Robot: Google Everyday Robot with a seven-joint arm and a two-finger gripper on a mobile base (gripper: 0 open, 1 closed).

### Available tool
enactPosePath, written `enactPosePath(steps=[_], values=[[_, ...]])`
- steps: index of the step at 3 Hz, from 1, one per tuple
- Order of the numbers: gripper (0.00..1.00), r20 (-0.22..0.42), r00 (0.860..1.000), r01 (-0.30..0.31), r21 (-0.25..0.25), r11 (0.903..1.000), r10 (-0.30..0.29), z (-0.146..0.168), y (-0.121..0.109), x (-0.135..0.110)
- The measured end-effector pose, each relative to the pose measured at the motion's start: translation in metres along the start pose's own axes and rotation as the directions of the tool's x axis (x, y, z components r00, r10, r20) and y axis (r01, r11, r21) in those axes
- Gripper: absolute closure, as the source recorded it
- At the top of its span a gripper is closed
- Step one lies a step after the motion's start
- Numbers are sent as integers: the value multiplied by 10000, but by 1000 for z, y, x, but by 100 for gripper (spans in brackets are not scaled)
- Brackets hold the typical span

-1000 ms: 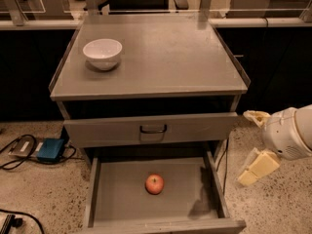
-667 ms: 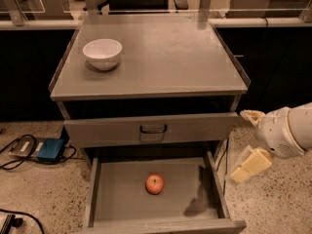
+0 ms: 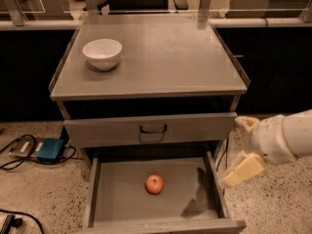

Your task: Pick apple from middle drawer and place on counter

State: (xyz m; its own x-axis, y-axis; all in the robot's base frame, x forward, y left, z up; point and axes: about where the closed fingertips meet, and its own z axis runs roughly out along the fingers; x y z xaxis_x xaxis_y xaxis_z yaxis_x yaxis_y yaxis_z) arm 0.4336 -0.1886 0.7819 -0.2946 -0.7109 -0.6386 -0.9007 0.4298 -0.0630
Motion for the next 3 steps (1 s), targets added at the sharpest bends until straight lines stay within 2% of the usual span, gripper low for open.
enactPosePath(steps=[1, 3], values=[[0, 477, 9972, -534, -705, 9961, 569, 56, 12, 22], [0, 599, 9932, -886, -1613, 9829, 994, 156, 20, 79]])
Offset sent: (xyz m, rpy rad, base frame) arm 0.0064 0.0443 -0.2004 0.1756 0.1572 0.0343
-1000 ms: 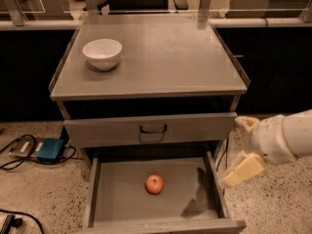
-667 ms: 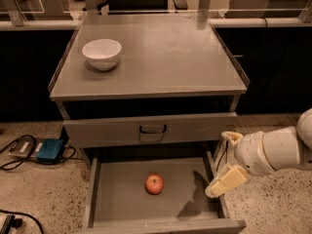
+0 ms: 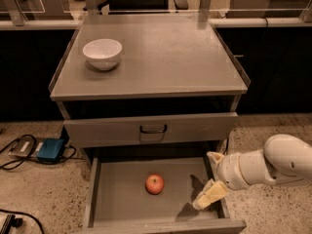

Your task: Pick apple from middle drawer and place on counter

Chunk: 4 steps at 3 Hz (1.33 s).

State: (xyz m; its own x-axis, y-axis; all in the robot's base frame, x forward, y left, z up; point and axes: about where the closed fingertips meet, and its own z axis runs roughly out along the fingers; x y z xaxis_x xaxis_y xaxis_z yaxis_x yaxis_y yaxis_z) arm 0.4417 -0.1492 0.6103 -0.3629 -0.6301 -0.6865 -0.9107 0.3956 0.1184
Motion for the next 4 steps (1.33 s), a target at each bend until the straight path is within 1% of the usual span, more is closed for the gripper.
enactPosePath(steps=[1, 2, 3, 4], values=[[0, -136, 9998, 167, -219, 9996, -170, 49, -21, 18], [0, -221, 9986, 486, -99, 9988, -489, 71, -34, 18], [0, -196, 9990, 420, 287, 9987, -414, 80, -42, 13], [0, -190, 9990, 408, 337, 9986, -402, 80, -44, 13]])
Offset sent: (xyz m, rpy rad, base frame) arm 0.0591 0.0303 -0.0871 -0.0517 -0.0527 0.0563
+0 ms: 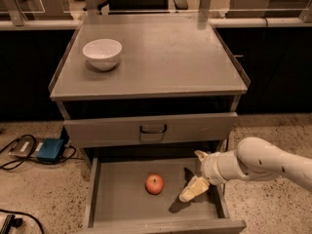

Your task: Pick apple from middle drawer and place on counter

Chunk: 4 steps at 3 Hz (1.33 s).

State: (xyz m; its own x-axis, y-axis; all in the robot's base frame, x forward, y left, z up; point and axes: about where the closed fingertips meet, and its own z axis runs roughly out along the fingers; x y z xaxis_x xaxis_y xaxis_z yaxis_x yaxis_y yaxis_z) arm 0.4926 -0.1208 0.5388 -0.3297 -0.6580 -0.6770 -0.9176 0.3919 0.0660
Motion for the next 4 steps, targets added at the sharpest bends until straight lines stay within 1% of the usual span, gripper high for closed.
enactPosePath(steps=[1, 2, 3, 4], values=[[0, 273, 9996, 118, 144, 9998, -122, 17, -11, -5], [0, 623, 9981, 39, -55, 10000, -35, 52, -24, -6], [0, 856, 9962, -204, 157, 9997, 189, 85, -35, 2], [0, 956, 9953, -200, 446, 9988, 156, 98, -37, 5]])
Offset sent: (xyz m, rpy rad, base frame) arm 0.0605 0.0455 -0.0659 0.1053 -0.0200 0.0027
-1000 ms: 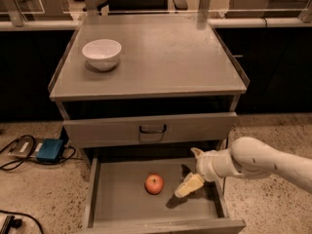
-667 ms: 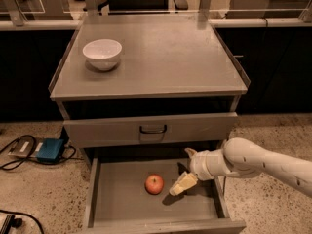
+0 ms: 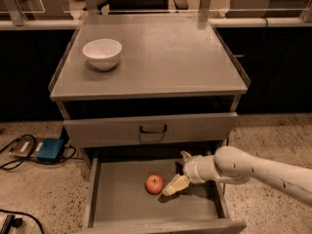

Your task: Pick apple from middle drawer and place on counter

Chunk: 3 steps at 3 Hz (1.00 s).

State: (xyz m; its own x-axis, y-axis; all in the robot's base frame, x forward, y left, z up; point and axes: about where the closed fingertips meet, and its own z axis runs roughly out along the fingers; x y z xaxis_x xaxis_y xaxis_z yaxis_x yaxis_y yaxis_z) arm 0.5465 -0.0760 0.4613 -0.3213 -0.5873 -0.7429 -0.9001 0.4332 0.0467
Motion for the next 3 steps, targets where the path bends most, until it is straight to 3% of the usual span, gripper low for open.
enactPosePath(steps=[3], values=[[0, -277, 9996, -55, 328, 9994, 65, 61, 0, 37]])
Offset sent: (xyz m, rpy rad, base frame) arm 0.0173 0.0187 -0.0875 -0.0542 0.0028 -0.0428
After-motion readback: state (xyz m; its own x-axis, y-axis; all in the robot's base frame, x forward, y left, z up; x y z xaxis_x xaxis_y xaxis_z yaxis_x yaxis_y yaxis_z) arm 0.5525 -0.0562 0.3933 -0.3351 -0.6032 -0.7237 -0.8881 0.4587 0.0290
